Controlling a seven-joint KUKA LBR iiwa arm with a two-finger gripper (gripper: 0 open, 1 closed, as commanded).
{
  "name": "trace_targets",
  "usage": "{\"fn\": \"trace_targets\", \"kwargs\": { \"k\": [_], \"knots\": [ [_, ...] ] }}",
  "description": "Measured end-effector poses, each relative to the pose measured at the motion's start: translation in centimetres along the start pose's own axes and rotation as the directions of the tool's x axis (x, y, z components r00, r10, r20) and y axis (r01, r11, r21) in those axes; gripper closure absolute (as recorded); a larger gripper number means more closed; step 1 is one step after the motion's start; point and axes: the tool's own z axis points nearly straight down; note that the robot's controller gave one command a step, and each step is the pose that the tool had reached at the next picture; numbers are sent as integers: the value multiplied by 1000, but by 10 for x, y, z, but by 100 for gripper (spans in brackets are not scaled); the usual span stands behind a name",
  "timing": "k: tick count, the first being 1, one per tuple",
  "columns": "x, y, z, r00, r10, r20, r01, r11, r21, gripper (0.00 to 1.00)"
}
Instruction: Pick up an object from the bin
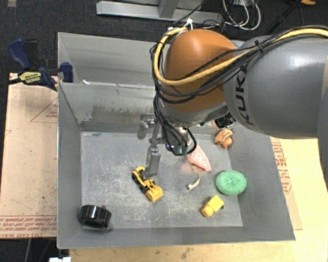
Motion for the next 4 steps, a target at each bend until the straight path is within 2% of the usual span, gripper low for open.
{"fn": "trace_targets", "kwargs": {
  "k": [1,2,3,4],
  "knots": [
    [-2,-1,-5,1000,3,8,-3,1000,-1,0],
    [15,-20,35,996,-89,11,89,996,-1,0],
    [20,-33,87,949,-314,10,314,949,2,0],
    [20,-72,110,953,-304,6,304,953,0,0]
  ]
}}
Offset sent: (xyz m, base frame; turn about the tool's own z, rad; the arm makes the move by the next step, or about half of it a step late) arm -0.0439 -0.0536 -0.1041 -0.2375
